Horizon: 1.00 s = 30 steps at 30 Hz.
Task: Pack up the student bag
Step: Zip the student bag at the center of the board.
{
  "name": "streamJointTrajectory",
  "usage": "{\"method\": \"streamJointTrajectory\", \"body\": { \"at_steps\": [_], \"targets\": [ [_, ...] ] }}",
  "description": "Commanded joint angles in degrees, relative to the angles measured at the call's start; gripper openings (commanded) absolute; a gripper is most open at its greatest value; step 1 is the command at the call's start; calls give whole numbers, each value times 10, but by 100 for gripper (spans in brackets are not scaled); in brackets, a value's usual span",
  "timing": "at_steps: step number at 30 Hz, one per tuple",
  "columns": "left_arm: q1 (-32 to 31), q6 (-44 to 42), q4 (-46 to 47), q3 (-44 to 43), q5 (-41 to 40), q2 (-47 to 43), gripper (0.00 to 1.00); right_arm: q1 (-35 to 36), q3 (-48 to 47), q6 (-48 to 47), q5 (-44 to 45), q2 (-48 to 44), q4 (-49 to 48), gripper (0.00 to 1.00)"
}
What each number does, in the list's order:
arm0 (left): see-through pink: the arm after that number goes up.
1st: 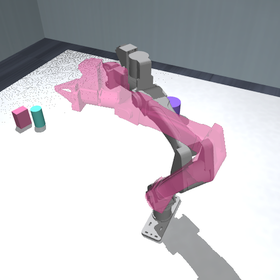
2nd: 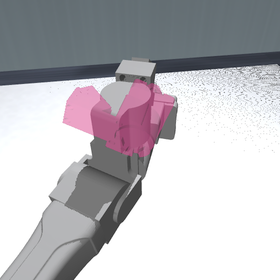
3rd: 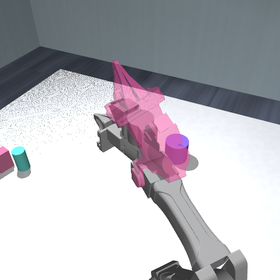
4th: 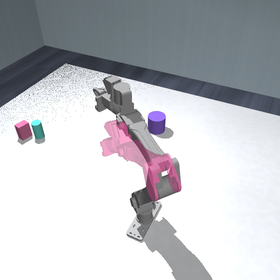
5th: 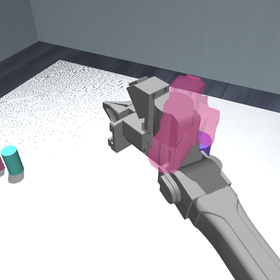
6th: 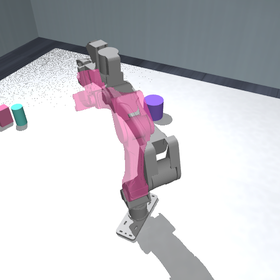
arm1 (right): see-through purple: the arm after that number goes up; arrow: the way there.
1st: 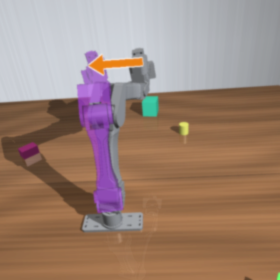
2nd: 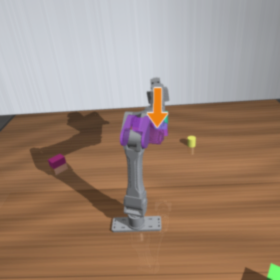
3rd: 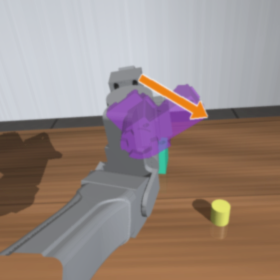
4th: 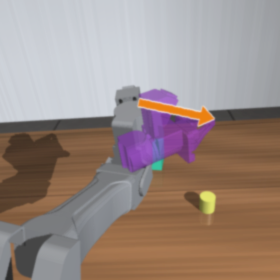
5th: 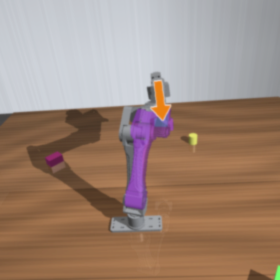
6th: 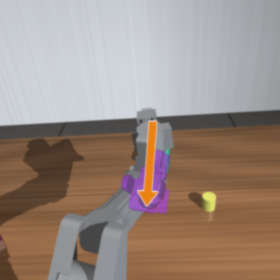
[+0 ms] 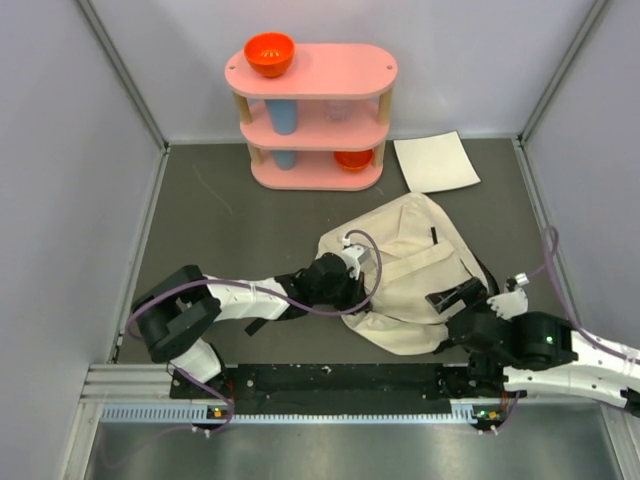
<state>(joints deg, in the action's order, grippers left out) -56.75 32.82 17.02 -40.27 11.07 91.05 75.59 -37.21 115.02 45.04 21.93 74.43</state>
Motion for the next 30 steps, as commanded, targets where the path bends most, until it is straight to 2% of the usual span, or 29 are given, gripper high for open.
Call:
{"method": "streamJointTrajectory", "body": {
  "at_steps": [1, 5, 8, 10, 13, 14, 15, 17, 18, 20, 22, 23, 24, 25, 26, 27, 28, 29, 30],
  "targets": [
    [-8, -6, -21, -18, -18, -2, 0, -2, 22, 108, -64, 63, -93, 86],
    [-12, -6, -15, -18, -14, -14, 0, -2, 42, 99, -100, 106, -214, 85],
    [-15, -9, -18, -18, -11, -22, 0, -1, 40, 108, -96, 138, -219, 85],
    [-15, -10, -16, -13, -11, -26, 0, -1, 65, 151, -79, 145, -221, 85],
    [-15, -9, -17, -11, -9, -27, 0, -6, 120, 187, -23, 114, -220, 77],
    [-15, -7, -17, -12, -10, -26, 0, -14, 138, 197, -21, 103, -216, 62],
    [-15, -7, -17, -17, -12, -24, 0, -39, 156, 197, -21, 90, -220, 53],
    [-15, -7, -19, -25, -17, -10, 0, -67, 191, 177, -20, 49, -221, 47],
    [-14, -10, -22, -37, -18, -4, 0, -88, 198, 137, -11, 35, -234, 44],
    [-14, -10, -22, -49, -23, 14, 0, -117, 202, 104, -6, 4, -236, 26],
    [-13, -15, -23, -66, -31, 28, 0, -178, 194, 15, -20, 3, -268, 14],
    [-13, -16, -29, -78, -39, 33, 0, -204, 191, -56, -34, 18, -291, 12],
    [-10, -15, -31, -83, -42, 40, 0, -239, 194, -107, -84, 34, -368, 11],
    [-7, -14, -32, -88, -43, 42, 0, -314, 199, -158, -126, 52, -426, 10],
    [-5, -8, -39, -96, -47, 45, 0, -363, 207, -225, -177, 110, -475, 10],
    [3, -7, -43, -99, -56, 50, 0, -407, 227, -255, -290, 143, -529, 9],
    [8, -5, -45, -102, -56, 51, 0, -484, 231, -282, -337, 178, -641, 1],
    [20, -1, -47, -105, -60, 52, 0, -498, 225, -337, -362, 255, -672, 1],
    [27, 1, -51, -105, -69, 54, 0, -506, 179, -366, -379, 288, -684, 1]
  ]
}}
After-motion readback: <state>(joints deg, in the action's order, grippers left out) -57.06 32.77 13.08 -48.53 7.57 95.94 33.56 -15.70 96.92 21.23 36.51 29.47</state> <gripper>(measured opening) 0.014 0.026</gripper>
